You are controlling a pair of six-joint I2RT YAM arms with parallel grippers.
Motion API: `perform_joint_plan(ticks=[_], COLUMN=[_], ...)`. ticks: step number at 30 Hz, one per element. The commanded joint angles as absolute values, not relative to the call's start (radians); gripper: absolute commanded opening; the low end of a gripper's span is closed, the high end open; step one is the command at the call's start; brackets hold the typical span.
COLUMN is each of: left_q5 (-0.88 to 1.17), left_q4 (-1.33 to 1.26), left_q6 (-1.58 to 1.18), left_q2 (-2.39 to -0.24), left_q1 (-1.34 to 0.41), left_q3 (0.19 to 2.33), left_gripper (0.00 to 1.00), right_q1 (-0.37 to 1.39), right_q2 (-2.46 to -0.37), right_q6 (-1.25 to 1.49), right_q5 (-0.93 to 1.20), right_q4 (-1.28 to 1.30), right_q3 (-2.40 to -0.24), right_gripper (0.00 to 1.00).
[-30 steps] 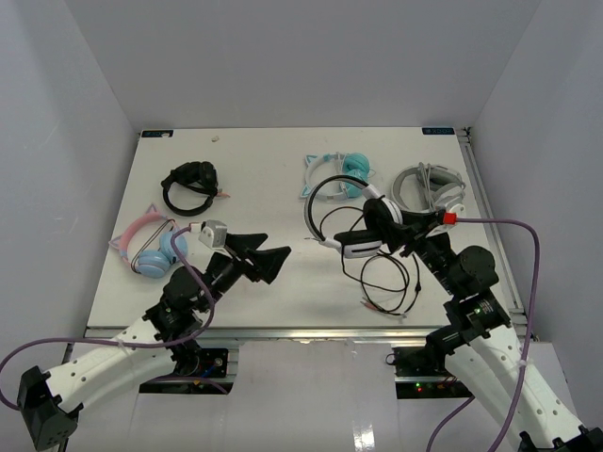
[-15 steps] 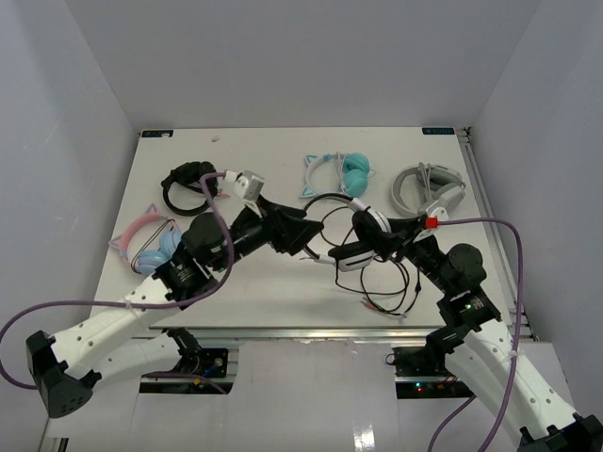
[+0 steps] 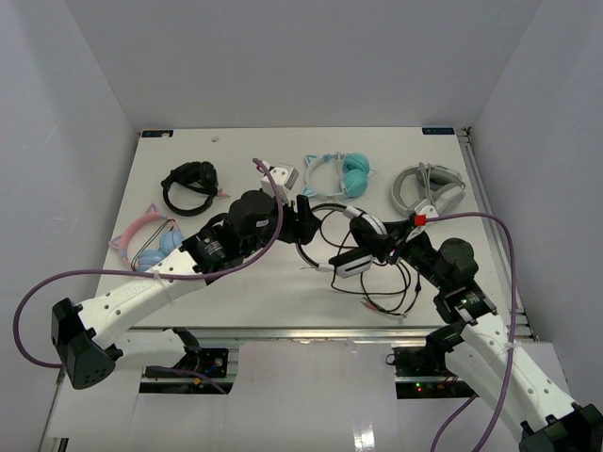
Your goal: Wrap the headphones
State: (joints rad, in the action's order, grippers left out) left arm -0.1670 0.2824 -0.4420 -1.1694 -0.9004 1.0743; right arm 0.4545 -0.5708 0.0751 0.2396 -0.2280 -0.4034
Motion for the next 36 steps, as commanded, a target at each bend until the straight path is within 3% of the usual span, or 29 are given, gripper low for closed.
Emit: perform_joint_plan(ticks=[1, 10, 19, 25, 27, 28, 32, 36], left_q5=[-0.245, -0.264, -0.154, -0.16, -0.163, -0.169, -0.304, -0.86], left_q4=[0.397, 0.463, 0.435, 0.436, 0.448, 0.451, 0.493, 0.528], left_q6=[-0.394, -0.401, -0.399, -0.408, -0.414, -0.418, -0.429, -0.415], left_q2=[-1.161, -1.199, -1.298, -1.319, -1.324, -1.326, -1.332, -1.281], left_q1=[-0.887, -0.888, -0.888, -0.888, -0.888, -0.888, -0.887, -0.888], left_q3=[1.112, 1.14, 1.15, 1.149, 1.156, 1.159, 1.195, 1.223], left_gripper=[0.75, 0.79, 0.65, 0.24, 0.05, 0.0, 0.0, 0.0], right_q1=[0.456, 0.46, 0.493, 0.508, 0.51, 0.511, 0.511, 0.512], right_q2=[-0.559, -0.586, -0.626, -0.63, -0.639, -0.648, -0.696, -0.684], right_q6=[0.092, 0.096, 0.094, 0.086, 0.092, 0.095, 0.128, 0.166], right_q5=[0.245, 0.258, 0.256, 0.238, 0.229, 0.222, 0.147, 0.095], right_q4=[-0.363, -0.368, -0.383, -0.379, -0.375, -0.368, -0.259, -0.163], right_q3=[-0.459, -0.463, -0.468, -0.472, -0.483, -0.49, -0.568, -0.64], right_gripper=[0.08, 0.08, 0.08, 0.08, 0.09, 0.18, 0.79, 0.91])
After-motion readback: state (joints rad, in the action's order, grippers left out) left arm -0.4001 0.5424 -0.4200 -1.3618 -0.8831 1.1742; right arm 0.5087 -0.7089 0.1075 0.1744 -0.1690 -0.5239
